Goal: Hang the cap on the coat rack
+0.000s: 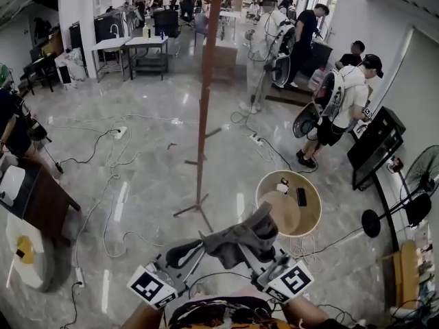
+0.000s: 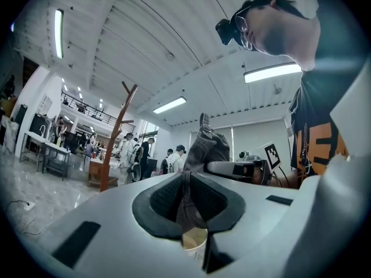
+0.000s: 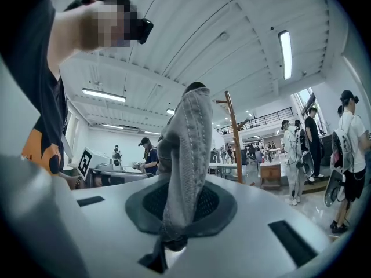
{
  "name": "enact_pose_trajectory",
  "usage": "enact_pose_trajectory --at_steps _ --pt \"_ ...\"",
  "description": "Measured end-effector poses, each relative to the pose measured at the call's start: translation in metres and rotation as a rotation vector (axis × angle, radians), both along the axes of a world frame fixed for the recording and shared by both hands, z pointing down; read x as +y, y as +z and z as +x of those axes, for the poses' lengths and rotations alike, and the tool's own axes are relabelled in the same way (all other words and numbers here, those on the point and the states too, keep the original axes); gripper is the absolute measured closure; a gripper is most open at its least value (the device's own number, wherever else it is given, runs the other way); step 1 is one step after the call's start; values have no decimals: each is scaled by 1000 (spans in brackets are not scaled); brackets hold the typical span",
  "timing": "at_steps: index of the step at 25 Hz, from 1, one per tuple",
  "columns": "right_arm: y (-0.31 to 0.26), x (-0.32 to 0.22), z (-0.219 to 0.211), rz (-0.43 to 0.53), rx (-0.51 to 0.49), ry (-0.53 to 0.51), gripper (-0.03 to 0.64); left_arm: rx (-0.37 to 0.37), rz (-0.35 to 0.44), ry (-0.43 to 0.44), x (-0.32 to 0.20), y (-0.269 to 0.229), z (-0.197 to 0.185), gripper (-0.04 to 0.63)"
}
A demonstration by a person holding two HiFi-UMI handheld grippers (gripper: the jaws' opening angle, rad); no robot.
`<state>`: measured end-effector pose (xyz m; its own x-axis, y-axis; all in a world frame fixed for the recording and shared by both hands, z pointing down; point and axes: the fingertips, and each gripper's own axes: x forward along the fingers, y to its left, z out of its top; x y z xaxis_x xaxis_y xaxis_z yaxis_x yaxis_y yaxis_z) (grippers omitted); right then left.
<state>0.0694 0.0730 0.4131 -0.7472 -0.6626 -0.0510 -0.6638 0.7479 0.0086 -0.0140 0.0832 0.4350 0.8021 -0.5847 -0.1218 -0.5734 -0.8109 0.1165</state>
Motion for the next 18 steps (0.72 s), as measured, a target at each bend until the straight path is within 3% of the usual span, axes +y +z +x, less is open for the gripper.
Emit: enact_pose_trajectory --at_steps 8,18 --pt "-10 -59 -22 24 -4 19 571 0 3 3 -57 -5 -29 538" --pt "-6 -175 -26 17 -33 -30 571 -31 -14 -63 -155 -5 -40 538"
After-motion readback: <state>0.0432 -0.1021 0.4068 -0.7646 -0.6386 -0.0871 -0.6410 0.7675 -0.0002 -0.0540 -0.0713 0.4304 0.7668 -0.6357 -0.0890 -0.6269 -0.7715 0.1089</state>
